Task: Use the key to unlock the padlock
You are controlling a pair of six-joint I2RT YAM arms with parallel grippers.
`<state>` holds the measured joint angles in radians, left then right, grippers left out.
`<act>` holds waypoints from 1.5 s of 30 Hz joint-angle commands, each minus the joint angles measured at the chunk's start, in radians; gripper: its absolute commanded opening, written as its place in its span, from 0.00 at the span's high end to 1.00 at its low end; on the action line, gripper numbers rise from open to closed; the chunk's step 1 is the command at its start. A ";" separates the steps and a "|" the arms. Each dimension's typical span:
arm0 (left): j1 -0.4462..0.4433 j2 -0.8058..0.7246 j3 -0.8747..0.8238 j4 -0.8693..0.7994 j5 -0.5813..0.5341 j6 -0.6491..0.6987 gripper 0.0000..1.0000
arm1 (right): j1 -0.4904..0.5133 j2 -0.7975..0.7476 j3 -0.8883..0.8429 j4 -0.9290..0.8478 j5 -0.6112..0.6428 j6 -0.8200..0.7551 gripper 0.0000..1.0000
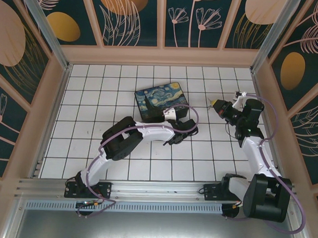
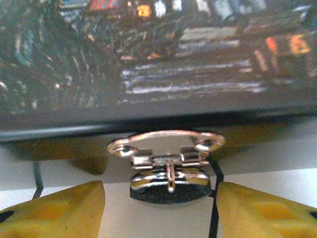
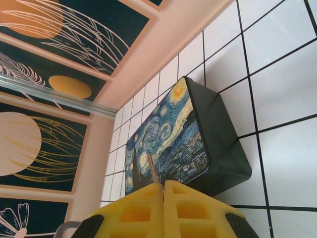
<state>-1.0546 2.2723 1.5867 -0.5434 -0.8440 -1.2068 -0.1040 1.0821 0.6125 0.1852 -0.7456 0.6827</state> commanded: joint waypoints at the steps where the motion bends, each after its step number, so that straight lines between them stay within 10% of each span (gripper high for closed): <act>1: 0.010 0.030 0.034 -0.001 -0.049 -0.023 0.43 | 0.001 0.009 0.006 0.046 -0.028 0.003 1.00; 16: 0.021 -0.023 0.017 -0.006 -0.070 -0.012 0.78 | 0.024 0.009 -0.031 0.059 -0.038 0.004 1.00; 45: -0.016 -0.423 0.090 -0.543 0.291 0.064 0.86 | 0.033 -0.055 0.096 -0.148 -0.037 -0.056 1.00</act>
<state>-1.0698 1.8965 1.6047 -0.9668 -0.5579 -1.1301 -0.0765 1.0466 0.6693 0.0776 -0.7616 0.6525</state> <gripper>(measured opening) 0.267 0.052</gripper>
